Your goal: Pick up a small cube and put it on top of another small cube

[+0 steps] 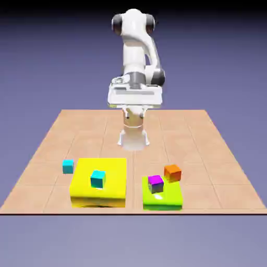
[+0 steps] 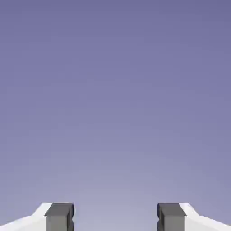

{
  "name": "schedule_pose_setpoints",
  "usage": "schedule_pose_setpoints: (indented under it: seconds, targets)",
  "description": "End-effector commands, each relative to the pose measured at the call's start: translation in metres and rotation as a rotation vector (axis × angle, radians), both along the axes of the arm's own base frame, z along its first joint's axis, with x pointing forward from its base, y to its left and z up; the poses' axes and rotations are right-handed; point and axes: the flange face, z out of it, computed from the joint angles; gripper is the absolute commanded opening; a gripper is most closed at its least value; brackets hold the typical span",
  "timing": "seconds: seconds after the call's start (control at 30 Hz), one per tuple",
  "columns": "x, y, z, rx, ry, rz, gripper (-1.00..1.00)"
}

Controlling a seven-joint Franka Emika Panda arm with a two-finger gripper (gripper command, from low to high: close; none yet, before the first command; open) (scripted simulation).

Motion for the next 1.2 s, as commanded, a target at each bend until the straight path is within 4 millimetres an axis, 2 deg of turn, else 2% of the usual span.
schedule_pose_setpoints:
  seconds: [0.0,0.17,0.33,0.5,0.67,0.8,0.93,0.97,1.17]
  targets:
    - [0.004,-0.01,-0.008,0.025,0.009,-0.039,0.0]
    - [0.013,-0.065,-0.05,0.133,0.048,-0.254,0.0]
    - [0.006,-0.121,-0.097,0.214,0.084,-0.493,0.0]
    - [-0.018,-0.173,-0.147,0.267,0.123,-0.753,0.0]
    - [-0.058,-0.217,-0.197,0.29,0.174,-1.027,0.0]
    - [-0.101,-0.241,-0.235,0.287,0.227,-1.252,0.0]
    - [-0.146,-0.255,-0.268,0.267,0.29,-1.464,0.0]
    - [-0.146,-0.255,-0.268,0.267,0.29,-1.464,0.0]
    - [-0.145,-0.271,-0.306,0.243,0.296,-1.469,0.0]
